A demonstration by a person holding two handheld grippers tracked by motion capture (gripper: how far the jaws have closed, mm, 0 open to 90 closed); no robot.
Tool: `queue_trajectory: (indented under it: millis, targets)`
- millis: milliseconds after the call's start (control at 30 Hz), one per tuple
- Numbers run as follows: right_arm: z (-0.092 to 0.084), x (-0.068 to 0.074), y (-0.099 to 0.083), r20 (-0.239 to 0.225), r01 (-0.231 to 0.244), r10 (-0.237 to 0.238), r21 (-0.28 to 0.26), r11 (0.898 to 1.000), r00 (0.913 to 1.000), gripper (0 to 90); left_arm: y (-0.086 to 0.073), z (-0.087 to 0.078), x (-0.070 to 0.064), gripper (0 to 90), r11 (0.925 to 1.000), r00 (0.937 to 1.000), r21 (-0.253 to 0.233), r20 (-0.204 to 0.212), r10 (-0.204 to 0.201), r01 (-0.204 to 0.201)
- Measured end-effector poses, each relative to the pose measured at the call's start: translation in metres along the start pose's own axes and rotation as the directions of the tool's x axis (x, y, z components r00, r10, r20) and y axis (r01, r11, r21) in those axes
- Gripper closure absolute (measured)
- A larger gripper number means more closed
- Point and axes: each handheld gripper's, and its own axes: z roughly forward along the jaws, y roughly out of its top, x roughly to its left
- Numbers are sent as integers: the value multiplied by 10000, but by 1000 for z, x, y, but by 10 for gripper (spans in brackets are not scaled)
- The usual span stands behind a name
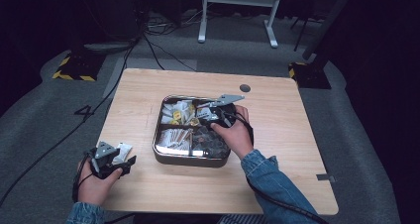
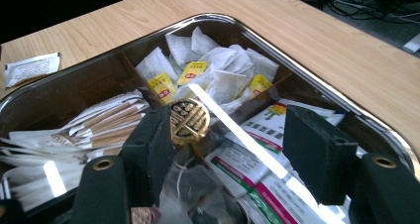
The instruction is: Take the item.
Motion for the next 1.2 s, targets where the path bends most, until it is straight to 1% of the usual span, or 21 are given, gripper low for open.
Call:
queue_trajectory:
  millis: [67,133,167,200,267,300,433,500,533,567,600,700,733,767,800,867,900,933,967,1033,1200]
  targets:
    - [-7,-2,-1,23,-6,6,-48,10000,10000,367,0,-1,1,319,10000,10000,-44,-24,12,-12]
    - [-20,-7,-3,87,-60,60,-103,9999,9999,364,-2,-3,2,319,9999,10000,-86,-58,-54,54]
    - [-20,-7,-3,87,-60,60,-103,9999,9999,364,-2,-3,2,319,9999,10000,-86,-58,-54,54]
    - [-28,-11,-4,130,-92,94,-149,9998,9999,363,-3,-5,3,319,10000,10000,-74,-76,-64,64]
    - [-35,-14,-6,151,-131,134,-200,9997,9998,363,-4,-7,4,318,9999,9998,-52,-118,-140,140]
    - [-35,-14,-6,151,-131,134,-200,9997,9998,363,-4,-7,4,318,9999,9998,-52,-118,-140,140]
    - [-54,-24,-13,220,-371,380,-395,9985,9990,362,-5,-9,7,315,9997,9996,-74,-183,-223,222]
    - [-58,-26,-15,242,-439,449,-427,9981,9987,363,-5,-9,7,315,9997,9996,-104,-183,-235,233]
    - [-65,-30,-19,301,-539,554,-476,9974,9980,362,-5,-9,8,315,9997,9997,-67,-137,-216,215]
    - [-65,-30,-19,301,-539,554,-476,9974,9980,362,-5,-9,8,315,9997,9997,-67,-137,-216,215]
    - [-73,-35,-24,348,-702,721,-525,9962,9968,362,-4,-8,7,315,9997,9996,-98,-172,-211,210]
    - [-79,-39,-28,381,-807,829,-573,9951,9958,363,-4,-8,6,315,9997,9997,-76,-143,-218,217]
    - [-85,-42,-33,430,-912,940,-617,9939,9946,362,-5,-8,6,315,9998,9996,-92,-170,-205,204]
    - [-85,-42,-33,430,-912,940,-617,9939,9946,362,-5,-8,6,315,9998,9996,-92,-170,-205,204]
    - [-91,-46,-38,488,-1004,1036,-650,9928,9934,362,-5,-7,6,315,9998,9996,-91,-171,-205,203]
    - [-97,-49,-43,543,-1084,1121,-674,9918,9922,362,-6,-7,6,315,9998,9997,-37,-147,-198,198]
    - [-97,-49,-43,543,-1084,1121,-674,9918,9922,362,-6,-7,6,315,9998,9997,-37,-147,-198,198]
    - [-102,-53,-49,597,-1232,1275,-712,9898,9900,362,-6,-6,6,315,9998,9996,1,-160,-218,218]
    - [-102,-53,-49,597,-1232,1275,-712,9898,9900,362,-6,-6,6,315,9998,9996,1,-160,-218,218]
    - [-108,-57,-57,639,-1442,1492,-769,9866,9867,361,-3,-5,6,315,9997,9995,-62,-169,-258,257]
    - [-117,-62,-69,750,-1671,1728,-757,9830,9821,359,1,0,5,315,9998,9998,-53,-62,-179,178]
